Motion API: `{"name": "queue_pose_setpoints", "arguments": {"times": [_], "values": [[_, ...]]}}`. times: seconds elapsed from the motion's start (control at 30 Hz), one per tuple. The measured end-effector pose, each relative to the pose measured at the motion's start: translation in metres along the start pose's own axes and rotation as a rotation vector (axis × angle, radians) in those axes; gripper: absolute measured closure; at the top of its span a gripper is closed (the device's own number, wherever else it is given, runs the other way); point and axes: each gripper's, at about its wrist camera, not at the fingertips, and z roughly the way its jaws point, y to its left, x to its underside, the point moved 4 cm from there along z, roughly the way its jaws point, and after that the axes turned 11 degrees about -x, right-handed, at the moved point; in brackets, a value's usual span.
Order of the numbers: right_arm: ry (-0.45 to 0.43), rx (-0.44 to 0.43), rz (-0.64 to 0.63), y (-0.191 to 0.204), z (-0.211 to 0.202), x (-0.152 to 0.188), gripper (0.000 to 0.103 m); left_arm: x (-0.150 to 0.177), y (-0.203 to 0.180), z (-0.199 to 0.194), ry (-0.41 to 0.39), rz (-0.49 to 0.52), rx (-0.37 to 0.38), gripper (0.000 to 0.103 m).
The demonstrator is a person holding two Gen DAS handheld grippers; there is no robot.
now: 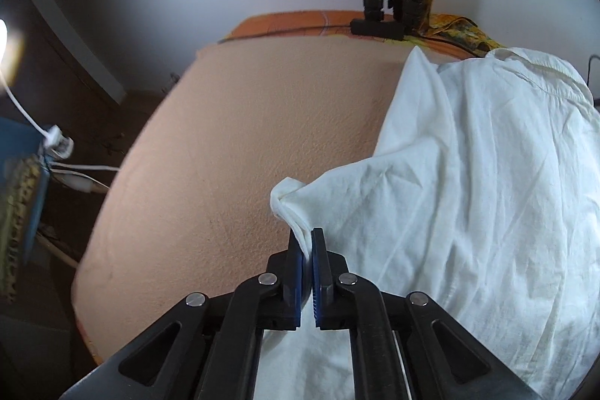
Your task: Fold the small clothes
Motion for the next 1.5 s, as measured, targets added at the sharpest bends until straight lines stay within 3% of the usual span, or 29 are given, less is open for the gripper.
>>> {"name": "queue_pose_setpoints", "arguments": {"times": [0.23,0.5,0.67,1.07,1.17,1.33,1.4,1.5], "values": [[-0.082,-0.08,0.076,-0.034,-0.044,0.007,0.102,-0.007,-0.035,-0.005,-0.018,0.096,0.06,0.098],[-0.108,-0.056,0.117,-0.082,-0.077,0.027,0.103,-0.007,-0.076,0.006,0.02,0.181,0.121,0.101],[-0.092,-0.044,0.142,-0.11,-0.078,0.038,0.103,-0.003,-0.093,0.015,0.057,0.209,0.142,0.101],[-0.039,0.057,0.086,-0.12,-0.066,0.036,0.102,0.001,-0.113,0.041,0.129,0.234,0.166,0.101],[-0.014,0.049,0.1,-0.126,-0.062,0.041,0.095,0.004,-0.116,0.043,0.141,0.252,0.168,0.101],[-0.042,0.047,0.127,-0.141,-0.083,0.048,0.071,0.01,-0.122,0.039,0.168,0.286,0.189,0.087],[-0.059,0.034,0.13,-0.145,-0.099,0.052,0.071,0.014,-0.127,0.035,0.176,0.313,0.209,0.068],[-0.093,0.013,0.131,-0.144,-0.131,0.062,0.066,0.018,-0.134,0.019,0.159,0.339,0.264,0.067]]}}
